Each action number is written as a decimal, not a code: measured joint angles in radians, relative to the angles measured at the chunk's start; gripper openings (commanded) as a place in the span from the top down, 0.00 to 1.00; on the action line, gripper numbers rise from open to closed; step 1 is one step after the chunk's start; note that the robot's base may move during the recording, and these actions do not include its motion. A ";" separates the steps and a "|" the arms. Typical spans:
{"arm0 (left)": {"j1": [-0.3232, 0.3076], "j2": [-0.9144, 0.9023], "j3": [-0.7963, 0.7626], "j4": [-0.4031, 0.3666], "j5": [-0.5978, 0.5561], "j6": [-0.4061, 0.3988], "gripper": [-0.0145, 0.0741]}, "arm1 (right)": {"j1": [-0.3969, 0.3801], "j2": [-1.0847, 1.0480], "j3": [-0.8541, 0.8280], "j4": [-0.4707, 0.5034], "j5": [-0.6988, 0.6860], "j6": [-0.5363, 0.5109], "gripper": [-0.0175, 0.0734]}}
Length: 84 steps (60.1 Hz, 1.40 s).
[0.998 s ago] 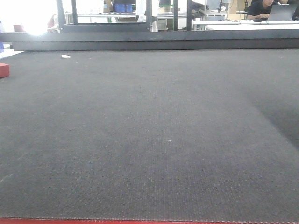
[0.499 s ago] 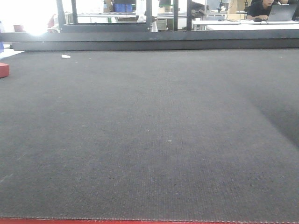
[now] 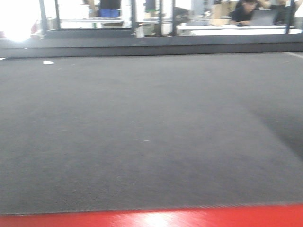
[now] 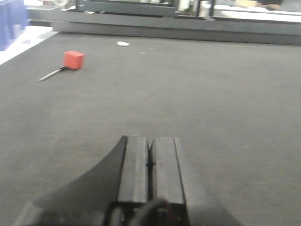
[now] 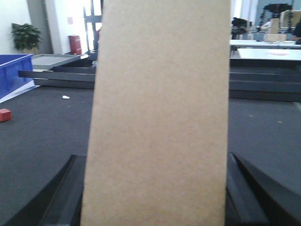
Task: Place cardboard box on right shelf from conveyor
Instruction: 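Hold the box in the right gripper while driving away from the conveyor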
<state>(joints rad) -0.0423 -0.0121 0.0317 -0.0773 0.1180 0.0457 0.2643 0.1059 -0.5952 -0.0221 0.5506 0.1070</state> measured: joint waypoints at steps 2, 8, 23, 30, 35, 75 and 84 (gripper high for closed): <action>0.000 0.000 0.000 0.000 0.000 0.000 0.97 | 0.000 0.000 0.000 0.000 0.000 0.000 0.69; 0.000 0.000 0.000 0.000 0.000 0.000 0.97 | 0.000 0.000 0.000 0.000 -0.002 0.000 0.69; 0.000 0.000 0.000 0.000 0.000 0.000 0.97 | 0.000 0.000 0.000 0.000 -0.002 0.000 0.69; 0.000 0.000 0.000 0.000 0.000 0.000 0.97 | 0.000 0.000 0.000 0.000 -0.002 -0.002 0.69; 0.000 0.000 0.000 0.000 0.000 0.000 0.97 | 0.000 0.000 0.000 0.000 -0.002 -0.002 0.69; 0.000 0.000 0.000 0.000 0.000 0.000 0.97 | 0.000 0.000 0.000 0.000 -0.002 -0.002 0.69; 0.000 0.000 0.000 0.000 0.000 0.000 0.97 | 0.000 0.000 0.000 0.000 -0.002 -0.002 0.69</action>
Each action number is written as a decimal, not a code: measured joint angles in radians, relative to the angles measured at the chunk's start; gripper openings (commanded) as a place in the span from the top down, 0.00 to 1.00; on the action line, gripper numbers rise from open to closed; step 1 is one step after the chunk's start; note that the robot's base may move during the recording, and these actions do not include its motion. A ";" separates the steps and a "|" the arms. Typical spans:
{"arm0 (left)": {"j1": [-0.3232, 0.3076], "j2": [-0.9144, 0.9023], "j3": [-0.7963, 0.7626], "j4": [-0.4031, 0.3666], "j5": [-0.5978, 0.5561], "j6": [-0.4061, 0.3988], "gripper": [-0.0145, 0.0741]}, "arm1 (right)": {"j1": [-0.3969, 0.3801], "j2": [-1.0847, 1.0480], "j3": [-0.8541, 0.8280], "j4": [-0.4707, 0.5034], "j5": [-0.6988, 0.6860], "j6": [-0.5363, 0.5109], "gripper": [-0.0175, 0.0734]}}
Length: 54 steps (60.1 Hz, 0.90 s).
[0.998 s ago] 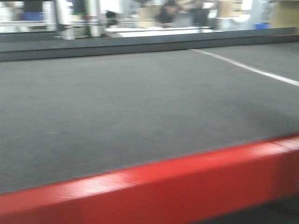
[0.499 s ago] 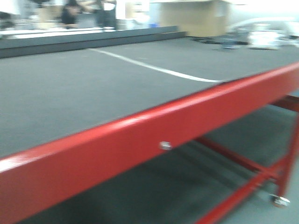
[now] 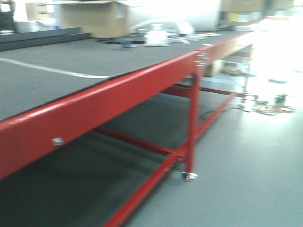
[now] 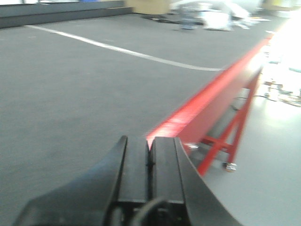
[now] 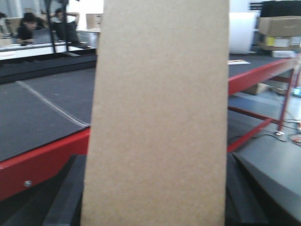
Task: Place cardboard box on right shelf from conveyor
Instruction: 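Hold the box in the right gripper while driving away from the conveyor, then drive past the chair to the steel shelf with blue bins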
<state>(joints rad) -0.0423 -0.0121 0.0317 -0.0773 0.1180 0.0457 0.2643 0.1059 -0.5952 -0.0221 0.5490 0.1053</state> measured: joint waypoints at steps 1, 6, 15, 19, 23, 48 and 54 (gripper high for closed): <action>0.000 0.000 0.000 0.000 0.000 0.000 0.97 | 0.000 0.000 0.000 0.000 0.000 0.000 0.69; 0.000 0.000 0.000 0.000 0.000 0.000 0.97 | 0.000 0.000 0.000 0.000 0.000 0.000 0.69; 0.000 0.000 0.000 0.000 0.000 0.000 0.97 | 0.000 0.000 0.000 0.000 0.000 0.000 0.69; 0.000 0.000 0.000 0.000 0.000 0.000 0.97 | 0.000 0.000 0.000 0.000 0.000 0.000 0.69; 0.000 0.000 0.000 0.000 0.000 0.000 0.97 | 0.000 0.000 0.000 0.000 0.000 0.000 0.69; 0.000 0.000 0.000 0.000 0.000 0.000 0.97 | 0.000 0.000 0.000 0.000 0.000 0.000 0.69; 0.000 0.000 0.000 0.000 0.000 0.000 0.97 | 0.000 0.000 0.000 0.000 0.000 0.000 0.69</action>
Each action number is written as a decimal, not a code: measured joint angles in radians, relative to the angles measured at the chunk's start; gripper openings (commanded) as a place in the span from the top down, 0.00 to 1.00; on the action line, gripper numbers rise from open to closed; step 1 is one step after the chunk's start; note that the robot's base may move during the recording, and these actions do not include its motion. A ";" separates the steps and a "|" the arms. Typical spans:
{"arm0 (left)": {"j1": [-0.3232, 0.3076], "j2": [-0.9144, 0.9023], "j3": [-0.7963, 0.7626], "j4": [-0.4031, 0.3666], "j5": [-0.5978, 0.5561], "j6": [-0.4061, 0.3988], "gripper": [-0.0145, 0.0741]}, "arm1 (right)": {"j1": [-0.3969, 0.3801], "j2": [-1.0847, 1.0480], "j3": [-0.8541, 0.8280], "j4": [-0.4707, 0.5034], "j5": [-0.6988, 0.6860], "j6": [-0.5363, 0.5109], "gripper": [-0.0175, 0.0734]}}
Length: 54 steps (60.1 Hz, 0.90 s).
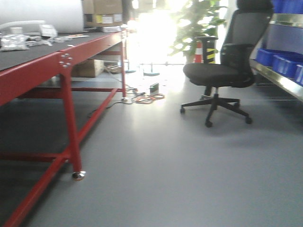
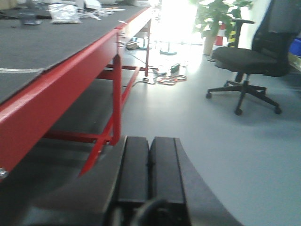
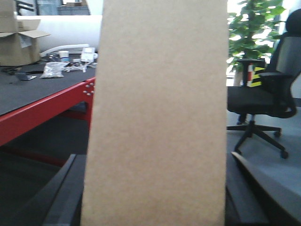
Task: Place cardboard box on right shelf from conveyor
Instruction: 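Drive past the chair to the steel shelf with blue bins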
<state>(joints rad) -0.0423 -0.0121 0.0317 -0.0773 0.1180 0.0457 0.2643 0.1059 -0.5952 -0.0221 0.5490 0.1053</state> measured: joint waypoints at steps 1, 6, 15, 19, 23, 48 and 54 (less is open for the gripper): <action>0.000 0.000 0.000 0.000 0.000 0.000 0.97 | 0.000 0.000 0.000 0.000 0.000 0.000 0.69; 0.000 0.000 0.000 0.000 0.000 0.000 0.97 | 0.000 0.000 0.000 0.000 0.000 0.000 0.69; 0.000 0.000 0.000 0.000 0.000 0.000 0.97 | 0.000 -0.005 0.000 0.000 0.000 0.000 0.69; 0.000 0.000 0.000 0.000 0.000 0.000 0.97 | 0.000 -0.005 0.000 0.000 0.000 0.000 0.69; 0.000 0.000 0.000 0.000 0.000 0.000 0.97 | 0.000 -0.005 0.000 0.000 0.000 0.000 0.69; 0.000 0.000 0.000 0.000 0.002 0.000 0.97 | -0.001 -0.005 0.000 0.000 0.001 0.000 0.69; 0.000 0.000 0.000 0.000 0.002 0.000 0.97 | -0.001 -0.005 0.000 0.000 0.001 0.000 0.69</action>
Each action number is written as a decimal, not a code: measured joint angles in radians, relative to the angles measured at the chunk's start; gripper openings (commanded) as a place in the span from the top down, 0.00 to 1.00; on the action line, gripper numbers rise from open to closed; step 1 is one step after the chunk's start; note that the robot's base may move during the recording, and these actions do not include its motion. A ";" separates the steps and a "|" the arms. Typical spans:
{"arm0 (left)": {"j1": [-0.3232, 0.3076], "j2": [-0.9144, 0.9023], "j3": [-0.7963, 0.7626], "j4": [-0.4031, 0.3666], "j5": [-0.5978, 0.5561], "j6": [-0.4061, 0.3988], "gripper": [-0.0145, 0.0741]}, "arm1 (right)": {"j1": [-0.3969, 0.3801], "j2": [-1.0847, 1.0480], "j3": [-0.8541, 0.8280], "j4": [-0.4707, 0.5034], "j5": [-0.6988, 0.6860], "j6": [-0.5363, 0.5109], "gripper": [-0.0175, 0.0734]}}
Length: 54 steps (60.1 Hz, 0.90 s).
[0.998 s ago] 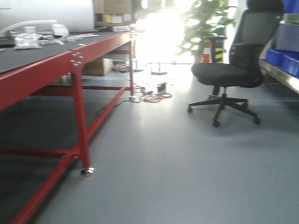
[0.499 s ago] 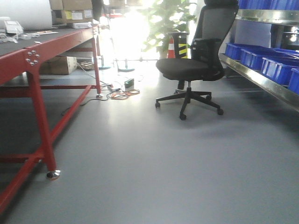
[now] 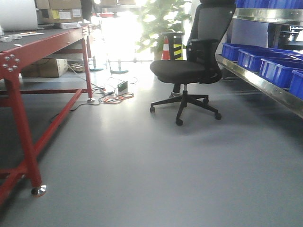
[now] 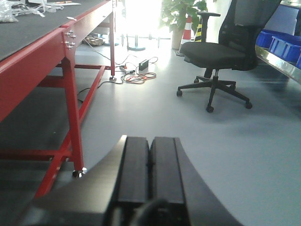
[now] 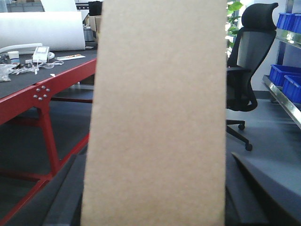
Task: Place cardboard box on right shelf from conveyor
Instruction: 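Drive past the chair to the steel shelf with blue bins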
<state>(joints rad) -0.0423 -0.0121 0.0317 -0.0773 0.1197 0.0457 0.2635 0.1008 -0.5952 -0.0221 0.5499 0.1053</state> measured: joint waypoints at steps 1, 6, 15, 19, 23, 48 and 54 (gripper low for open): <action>0.000 0.000 0.000 0.000 0.000 0.000 0.97 | 0.000 0.000 0.000 0.000 0.000 0.000 0.69; 0.000 0.000 0.000 0.000 0.000 0.000 0.97 | 0.000 0.000 0.000 0.000 0.000 0.000 0.69; 0.000 0.000 0.000 0.000 0.000 0.000 0.97 | 0.000 0.000 0.000 0.000 0.000 0.000 0.69; 0.000 0.000 0.000 0.000 0.000 0.000 0.97 | 0.000 0.000 0.000 0.000 0.000 0.000 0.69; 0.000 0.000 0.000 0.000 0.000 0.000 0.97 | 0.000 0.000 0.000 0.000 0.000 0.000 0.69; 0.000 0.000 0.000 0.000 0.000 0.000 0.97 | 0.000 0.000 0.000 0.000 0.000 -0.001 0.69; 0.000 0.000 0.000 0.000 0.000 0.000 0.97 | 0.000 0.000 0.000 0.000 0.000 -0.001 0.69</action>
<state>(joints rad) -0.0423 -0.0121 0.0317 -0.0773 0.1197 0.0457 0.2635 0.1008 -0.5952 -0.0221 0.5499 0.1046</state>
